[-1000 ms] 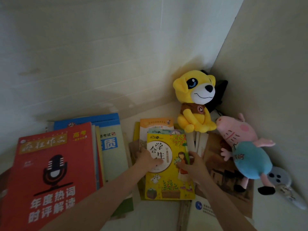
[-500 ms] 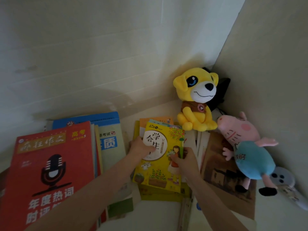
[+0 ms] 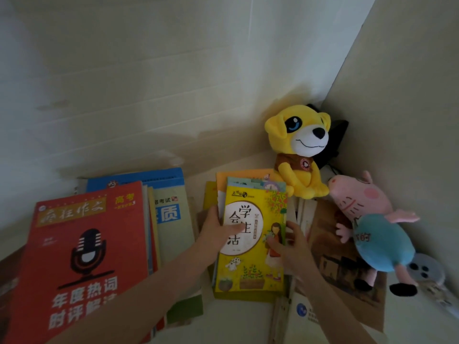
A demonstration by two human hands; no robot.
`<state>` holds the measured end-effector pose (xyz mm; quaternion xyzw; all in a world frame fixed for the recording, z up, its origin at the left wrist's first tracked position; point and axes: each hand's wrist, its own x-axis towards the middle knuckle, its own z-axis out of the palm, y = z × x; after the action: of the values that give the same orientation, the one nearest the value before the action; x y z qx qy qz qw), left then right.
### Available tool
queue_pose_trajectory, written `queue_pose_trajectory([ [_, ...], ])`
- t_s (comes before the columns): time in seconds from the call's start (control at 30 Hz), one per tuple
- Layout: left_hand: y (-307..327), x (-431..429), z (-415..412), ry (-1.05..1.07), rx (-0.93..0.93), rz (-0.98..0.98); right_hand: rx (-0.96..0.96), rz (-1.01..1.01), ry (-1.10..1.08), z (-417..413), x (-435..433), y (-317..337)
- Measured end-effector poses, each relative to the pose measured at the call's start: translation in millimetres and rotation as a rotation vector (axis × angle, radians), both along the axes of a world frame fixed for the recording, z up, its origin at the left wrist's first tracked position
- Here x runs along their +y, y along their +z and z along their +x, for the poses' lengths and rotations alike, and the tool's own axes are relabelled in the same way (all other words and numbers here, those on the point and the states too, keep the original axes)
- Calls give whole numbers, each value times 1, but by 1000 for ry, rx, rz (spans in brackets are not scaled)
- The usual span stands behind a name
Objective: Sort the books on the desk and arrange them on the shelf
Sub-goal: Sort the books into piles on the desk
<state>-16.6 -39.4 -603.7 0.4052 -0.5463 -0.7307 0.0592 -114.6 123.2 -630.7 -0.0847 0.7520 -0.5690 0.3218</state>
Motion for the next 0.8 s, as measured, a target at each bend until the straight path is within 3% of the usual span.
queue_pose_trajectory([
  [0.17,16,-8,5,-138,118,-148,186,-176,33,-11,10,16],
  [0.47,26,0,0,-130,196,-469,390,-210,12,-8,13,26],
  [0.57,42,2,-3,-216,248,-574,413,-161,3,-17,12,33],
  [0.7,48,3,-1,-329,204,-628,400,-60,9,-17,11,28],
  [0.8,42,1,5,-309,107,-631,371,-112,71,-7,16,25],
])
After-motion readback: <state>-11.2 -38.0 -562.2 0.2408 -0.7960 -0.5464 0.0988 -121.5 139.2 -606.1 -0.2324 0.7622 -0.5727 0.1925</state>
